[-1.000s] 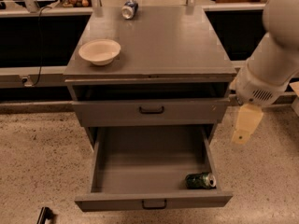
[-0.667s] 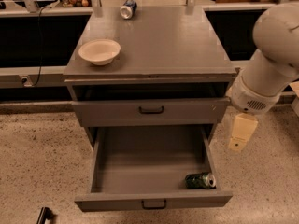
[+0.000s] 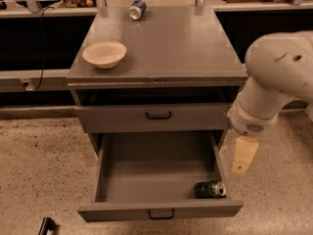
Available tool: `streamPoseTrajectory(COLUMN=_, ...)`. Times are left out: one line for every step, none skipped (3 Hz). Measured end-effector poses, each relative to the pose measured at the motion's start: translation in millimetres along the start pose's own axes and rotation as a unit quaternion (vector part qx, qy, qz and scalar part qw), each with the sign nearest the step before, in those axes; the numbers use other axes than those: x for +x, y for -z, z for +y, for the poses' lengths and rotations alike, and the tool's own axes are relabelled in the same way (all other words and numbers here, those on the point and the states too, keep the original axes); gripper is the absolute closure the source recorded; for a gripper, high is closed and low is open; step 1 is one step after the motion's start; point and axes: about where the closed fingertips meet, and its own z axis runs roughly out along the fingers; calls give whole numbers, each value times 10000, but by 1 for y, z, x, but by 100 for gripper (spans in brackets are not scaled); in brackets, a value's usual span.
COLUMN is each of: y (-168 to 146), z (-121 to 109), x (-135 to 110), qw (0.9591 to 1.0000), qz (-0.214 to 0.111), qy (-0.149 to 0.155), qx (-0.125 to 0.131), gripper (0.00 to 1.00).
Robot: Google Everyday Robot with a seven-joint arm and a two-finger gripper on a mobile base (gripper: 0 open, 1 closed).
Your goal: Pick green can from middle drawer and place on counter
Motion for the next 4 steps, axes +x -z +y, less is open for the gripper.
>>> streamPoseTrajectory(y=-50, z=24, x=5, qw=9996, qz=-264, qy=118, qx=34, gripper=0)
streamPoseTrajectory(y=-54, z=14, x=4, qw=9985, qz=-418, qy=67, qx=355, gripper=0)
streamPoseTrajectory(y=-75, z=6, x=4, qw=9990, qz=-186, qy=12, qx=407, gripper=0)
streamPoseTrajectory(y=-124, z=-18, x=27, qw=9963, qz=284, qy=-50, qx=805, gripper=0)
